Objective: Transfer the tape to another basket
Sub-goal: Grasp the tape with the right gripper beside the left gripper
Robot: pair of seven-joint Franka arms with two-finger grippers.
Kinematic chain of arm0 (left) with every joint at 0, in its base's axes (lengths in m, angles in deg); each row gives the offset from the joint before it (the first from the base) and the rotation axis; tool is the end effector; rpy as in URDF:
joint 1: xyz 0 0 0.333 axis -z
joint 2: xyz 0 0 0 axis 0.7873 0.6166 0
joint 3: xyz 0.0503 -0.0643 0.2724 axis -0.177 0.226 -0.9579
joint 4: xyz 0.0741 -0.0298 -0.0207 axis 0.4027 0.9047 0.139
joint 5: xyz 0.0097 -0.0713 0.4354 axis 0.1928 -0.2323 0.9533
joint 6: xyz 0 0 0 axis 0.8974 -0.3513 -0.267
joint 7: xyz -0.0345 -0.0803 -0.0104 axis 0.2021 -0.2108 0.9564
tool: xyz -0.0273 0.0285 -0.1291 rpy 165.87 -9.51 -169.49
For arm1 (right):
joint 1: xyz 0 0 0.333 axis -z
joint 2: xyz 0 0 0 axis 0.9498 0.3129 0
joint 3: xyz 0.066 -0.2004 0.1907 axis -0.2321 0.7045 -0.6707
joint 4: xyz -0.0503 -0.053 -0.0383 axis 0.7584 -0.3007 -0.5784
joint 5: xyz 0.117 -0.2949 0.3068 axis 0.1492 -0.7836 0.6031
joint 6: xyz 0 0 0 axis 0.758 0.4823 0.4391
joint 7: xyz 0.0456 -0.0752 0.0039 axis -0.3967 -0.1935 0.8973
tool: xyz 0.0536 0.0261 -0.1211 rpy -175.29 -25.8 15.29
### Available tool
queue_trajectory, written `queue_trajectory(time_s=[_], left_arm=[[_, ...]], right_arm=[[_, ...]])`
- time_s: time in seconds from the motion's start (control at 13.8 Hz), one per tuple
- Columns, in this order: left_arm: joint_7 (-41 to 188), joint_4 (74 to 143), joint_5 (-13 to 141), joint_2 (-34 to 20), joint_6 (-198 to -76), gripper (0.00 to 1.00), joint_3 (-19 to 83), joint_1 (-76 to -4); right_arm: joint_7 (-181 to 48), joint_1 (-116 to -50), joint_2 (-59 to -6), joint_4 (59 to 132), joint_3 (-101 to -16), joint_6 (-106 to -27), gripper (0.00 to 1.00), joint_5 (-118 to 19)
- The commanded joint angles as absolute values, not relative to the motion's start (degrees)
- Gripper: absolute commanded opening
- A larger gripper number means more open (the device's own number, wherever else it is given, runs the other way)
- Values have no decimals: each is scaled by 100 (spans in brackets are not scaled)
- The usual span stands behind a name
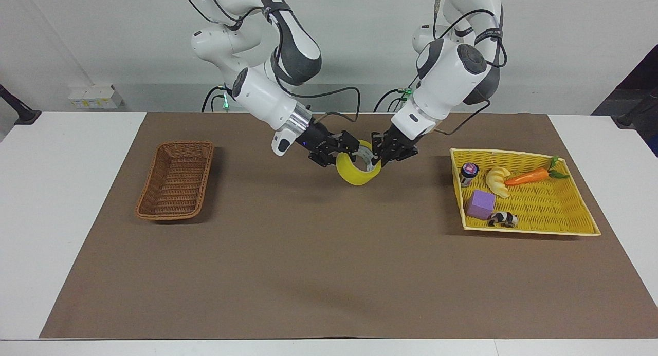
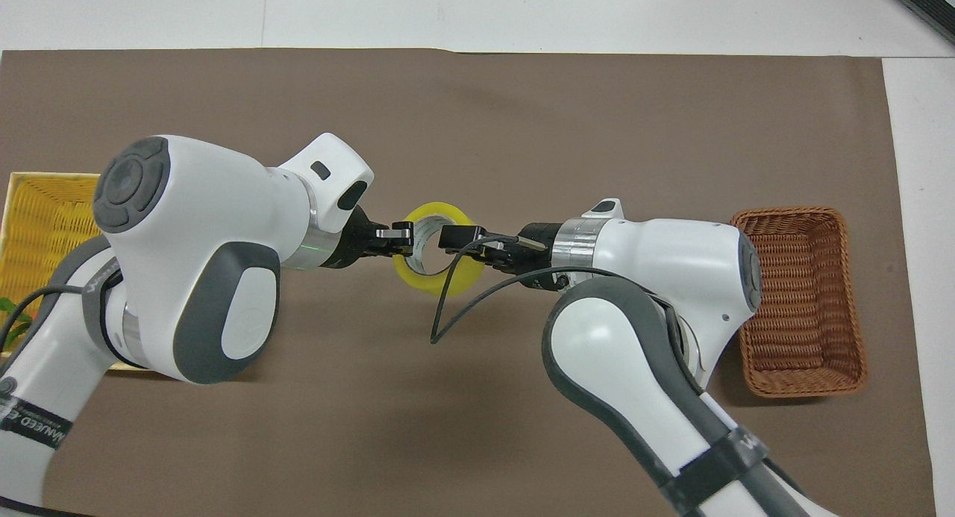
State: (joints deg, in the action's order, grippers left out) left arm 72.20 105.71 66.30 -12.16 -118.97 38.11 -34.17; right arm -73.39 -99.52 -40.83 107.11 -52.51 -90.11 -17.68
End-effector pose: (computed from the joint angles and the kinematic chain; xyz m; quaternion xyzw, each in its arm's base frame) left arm 0.5664 -0.3180 0.4170 0.9788 -0.0227 0.0071 0.2035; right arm 0.5706 0.3337 0.3556 -0.9037 0.1094 -0.0432 0.4117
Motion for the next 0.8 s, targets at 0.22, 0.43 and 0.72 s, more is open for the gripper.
queue_trajectory(time_s=[0.22,0.43,0.72], left_arm=[[7257,10596,6546,-1334,-11871,45,3714,-3303],[7231,10552,6634,-1352,-11844,87,3688,-3347],[7108,10561,6669,-1589,-11766,100,3644,-3619]], right_arm=[[-7516,-9953,-4006,10558,-5246,-9090,0,-1659],[-7561,-9989,-4015,10566,-5246,-9090,0,-1686],[-7709,-9998,-4059,10636,-5229,-9055,0,-1747]])
